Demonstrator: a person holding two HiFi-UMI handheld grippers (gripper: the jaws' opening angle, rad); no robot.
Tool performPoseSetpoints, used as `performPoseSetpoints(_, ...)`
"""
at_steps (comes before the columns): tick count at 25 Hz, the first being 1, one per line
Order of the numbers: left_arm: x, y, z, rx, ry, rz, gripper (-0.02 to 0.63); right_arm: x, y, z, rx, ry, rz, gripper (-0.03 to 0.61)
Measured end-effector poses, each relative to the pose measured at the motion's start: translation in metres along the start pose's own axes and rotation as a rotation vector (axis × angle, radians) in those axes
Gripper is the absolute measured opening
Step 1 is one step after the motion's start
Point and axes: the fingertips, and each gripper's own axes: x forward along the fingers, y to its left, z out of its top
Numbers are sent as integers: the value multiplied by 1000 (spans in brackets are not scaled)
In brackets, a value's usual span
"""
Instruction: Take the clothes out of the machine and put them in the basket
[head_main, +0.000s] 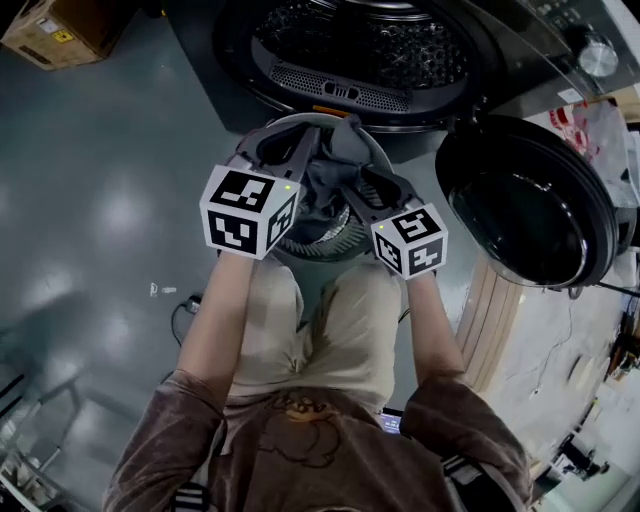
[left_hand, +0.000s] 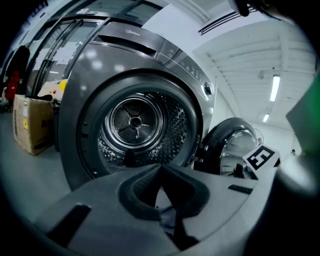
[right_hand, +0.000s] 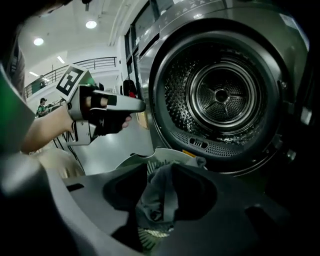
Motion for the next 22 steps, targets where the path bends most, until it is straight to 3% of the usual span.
performPoseSetpoints(4,-27,-2,42,-27,76,11,3,-35,15,26,57,101,9,166)
performPoseSetpoints(8,-64,-26,115,-17,117,-14,3,-92,31,95,156,84,18,170)
performPoseSetpoints(18,-153,-85,334,46,98,-124,3,-247,44,346,206,-165,-19,167)
performPoseSetpoints(22,-192,-108,399,72,46,-202,3,-300,57,417,204,-294,-38,149)
